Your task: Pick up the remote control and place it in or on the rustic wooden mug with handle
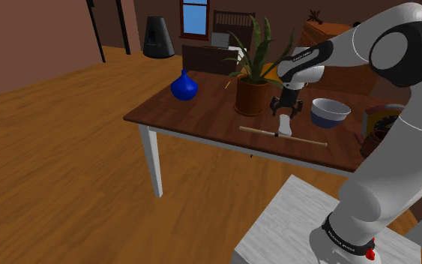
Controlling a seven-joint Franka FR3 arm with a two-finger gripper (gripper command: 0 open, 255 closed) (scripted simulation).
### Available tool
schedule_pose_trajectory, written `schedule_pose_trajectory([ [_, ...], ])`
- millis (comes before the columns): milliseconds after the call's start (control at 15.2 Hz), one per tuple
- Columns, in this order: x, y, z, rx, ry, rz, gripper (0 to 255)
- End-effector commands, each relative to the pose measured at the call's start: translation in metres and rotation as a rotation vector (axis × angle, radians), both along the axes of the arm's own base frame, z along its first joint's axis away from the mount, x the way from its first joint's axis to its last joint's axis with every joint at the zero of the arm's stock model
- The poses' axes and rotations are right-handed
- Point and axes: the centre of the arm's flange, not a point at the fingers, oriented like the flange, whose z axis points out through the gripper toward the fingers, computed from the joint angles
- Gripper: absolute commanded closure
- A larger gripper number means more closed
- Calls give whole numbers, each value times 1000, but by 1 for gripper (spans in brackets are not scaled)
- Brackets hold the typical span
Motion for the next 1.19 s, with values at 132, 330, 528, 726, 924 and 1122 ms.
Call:
schedule_pose_trajectory([
  [132,-9,-46,-19,-12,-6,-98,0],
  [330,-10,-49,-30,-13,-7,-103,0],
  [528,-10,-49,-46,-13,-7,-103,0],
  [726,-10,-48,-60,-13,-7,-104,0],
  [924,-10,-48,-60,-13,-7,-103,0],
  [1122,-10,-48,-60,-13,-7,-103,0],
])
